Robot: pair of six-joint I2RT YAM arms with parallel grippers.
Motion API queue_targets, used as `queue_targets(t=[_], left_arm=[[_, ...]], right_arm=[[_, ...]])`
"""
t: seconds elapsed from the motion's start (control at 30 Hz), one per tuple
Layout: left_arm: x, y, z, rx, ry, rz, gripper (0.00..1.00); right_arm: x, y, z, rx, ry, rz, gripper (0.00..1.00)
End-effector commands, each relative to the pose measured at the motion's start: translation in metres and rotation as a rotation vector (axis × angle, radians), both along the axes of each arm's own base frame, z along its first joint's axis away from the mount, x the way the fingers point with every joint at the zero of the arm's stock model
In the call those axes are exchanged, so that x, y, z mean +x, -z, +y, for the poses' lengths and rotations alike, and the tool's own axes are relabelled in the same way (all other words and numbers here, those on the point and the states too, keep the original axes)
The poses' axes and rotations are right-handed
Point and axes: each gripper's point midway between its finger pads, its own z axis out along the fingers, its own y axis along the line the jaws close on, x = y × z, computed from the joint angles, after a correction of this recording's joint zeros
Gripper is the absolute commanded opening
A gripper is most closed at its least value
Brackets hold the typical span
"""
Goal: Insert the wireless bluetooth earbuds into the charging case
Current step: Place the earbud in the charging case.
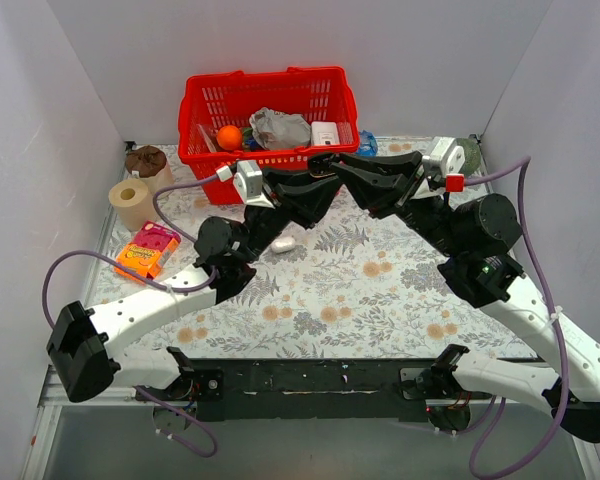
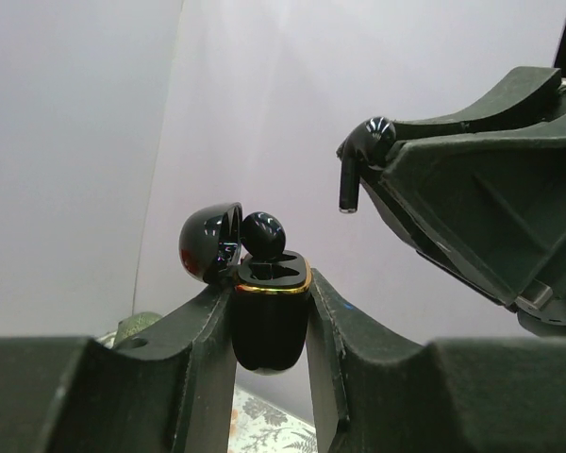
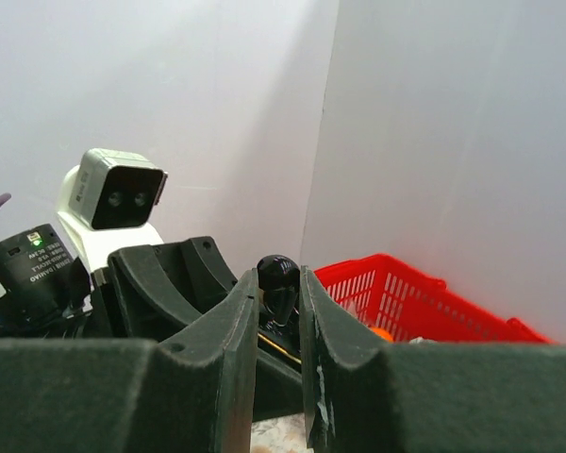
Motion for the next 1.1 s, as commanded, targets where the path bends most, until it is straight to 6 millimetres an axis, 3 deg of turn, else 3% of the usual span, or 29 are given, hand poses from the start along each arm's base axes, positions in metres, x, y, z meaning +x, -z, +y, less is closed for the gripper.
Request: queue_targets(t=[0.0,0.17,0.4,0.63,1.07], left_arm=[[0.001,-0.017,-0.01,-0.005,0.025,-0.042,0.0],[0.0,-0.021,-0.016,-0.015,0.038,-0.102,0.0],[-0.011,-0.027,-0.012,-0.041,0.034,-0.218,0.0],[-0.017,-0.022,-0.008,-0.044,0.033,-0.263,0.0],[-0.012,-0.02,-0.011,-0.029,0.021,-0.25,0.0]], right_arm=[[-0.013,-0.046,-0.011,0.074,0.024,-0.17,0.01],[-0.015,-0.055,-0.009,0.102,0.019,-0.198,0.01],[-0.014,-0.049,-0.007,0.113,0.007,-0.159,0.01],[-0.012,-0.028,-0.008,0.11,0.005,-0.099,0.01],[-0.008,-0.007,0.004,0.062,-0.022,-0.052,0.01]])
